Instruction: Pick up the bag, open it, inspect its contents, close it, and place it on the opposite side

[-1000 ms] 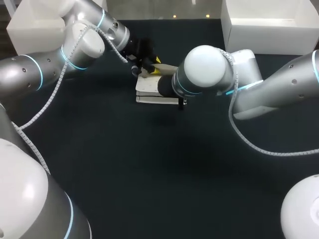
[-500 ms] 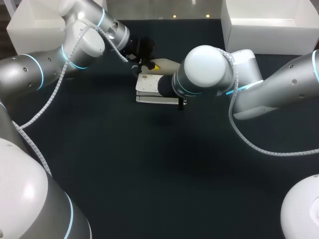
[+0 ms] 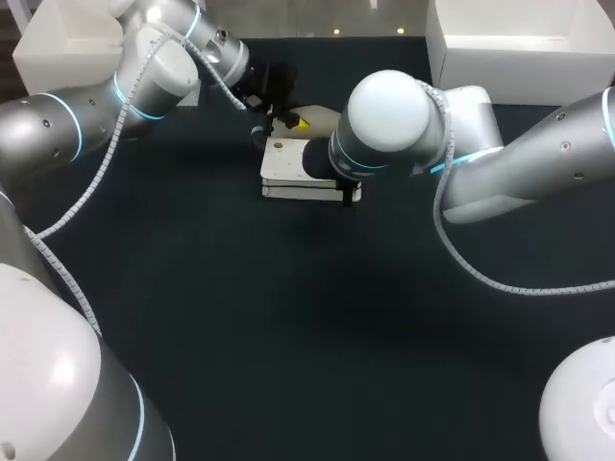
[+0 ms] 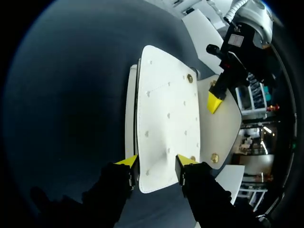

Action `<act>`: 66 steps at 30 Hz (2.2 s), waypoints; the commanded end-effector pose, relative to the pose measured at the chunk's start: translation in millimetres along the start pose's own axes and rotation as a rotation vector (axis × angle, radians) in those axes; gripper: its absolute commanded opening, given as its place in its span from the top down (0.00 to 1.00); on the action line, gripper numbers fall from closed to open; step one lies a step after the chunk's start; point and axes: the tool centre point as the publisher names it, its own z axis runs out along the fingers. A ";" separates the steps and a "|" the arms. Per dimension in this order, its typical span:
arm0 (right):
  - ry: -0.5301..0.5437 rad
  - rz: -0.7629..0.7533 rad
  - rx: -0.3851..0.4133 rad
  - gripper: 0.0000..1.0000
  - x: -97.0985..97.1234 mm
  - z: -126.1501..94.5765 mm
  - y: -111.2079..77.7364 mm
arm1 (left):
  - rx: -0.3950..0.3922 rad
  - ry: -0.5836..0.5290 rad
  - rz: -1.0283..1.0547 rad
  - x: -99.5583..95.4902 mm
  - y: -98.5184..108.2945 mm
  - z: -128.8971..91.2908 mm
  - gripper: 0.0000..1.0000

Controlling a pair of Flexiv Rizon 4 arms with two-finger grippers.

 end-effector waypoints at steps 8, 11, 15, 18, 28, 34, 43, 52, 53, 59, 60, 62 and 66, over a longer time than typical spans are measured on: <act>0.023 0.010 -0.018 0.00 -31.5 -79.3 3.3 | 0.002 0.088 -0.106 -9.0 -22.6 -43.9 1.00; 0.020 0.004 -0.010 0.00 -39.6 -86.5 3.5 | 0.010 0.105 -0.128 -7.9 -28.0 -54.1 1.00; 0.034 0.011 -0.001 0.54 -48.5 -90.4 2.3 | 0.028 0.138 -0.136 -4.0 -35.8 -65.1 1.00; 0.049 0.012 0.002 1.00 -54.3 -91.5 2.3 | 0.042 0.148 -0.136 -0.7 -41.8 -73.1 1.00; 0.119 0.027 -0.016 1.00 -76.3 -94.4 7.2 | -0.007 0.170 -0.185 15.6 -56.9 -83.0 1.00; 0.122 0.028 -0.003 1.00 -79.8 -93.6 6.8 | -0.007 0.170 -0.185 15.6 -56.9 -83.0 1.00; 0.122 0.028 -0.003 1.00 -79.8 -93.6 6.8 | -0.007 0.170 -0.185 15.6 -56.9 -83.0 1.00; 0.166 0.017 0.014 1.00 -94.1 -77.4 18.9 | -0.005 0.163 -0.205 26.4 -65.4 -85.7 1.00; 0.175 0.011 0.014 1.00 -96.6 -73.1 19.7 | -0.008 0.166 -0.210 30.0 -67.9 -85.8 1.00; 0.195 0.018 0.008 1.00 -100.9 -61.4 19.4 | -0.009 0.171 -0.217 43.2 -77.2 -84.4 1.00; 0.198 0.022 0.006 1.00 -101.1 -60.1 19.1 | -0.010 0.171 -0.218 44.7 -78.3 -83.9 1.00; 0.205 0.027 0.009 1.00 -101.4 -56.7 17.5 | -0.002 0.168 -0.228 45.5 -78.8 -84.2 1.00; 0.216 0.036 0.007 1.00 -101.3 -53.0 13.1 | 0.006 0.164 -0.238 45.7 -77.7 -86.1 1.00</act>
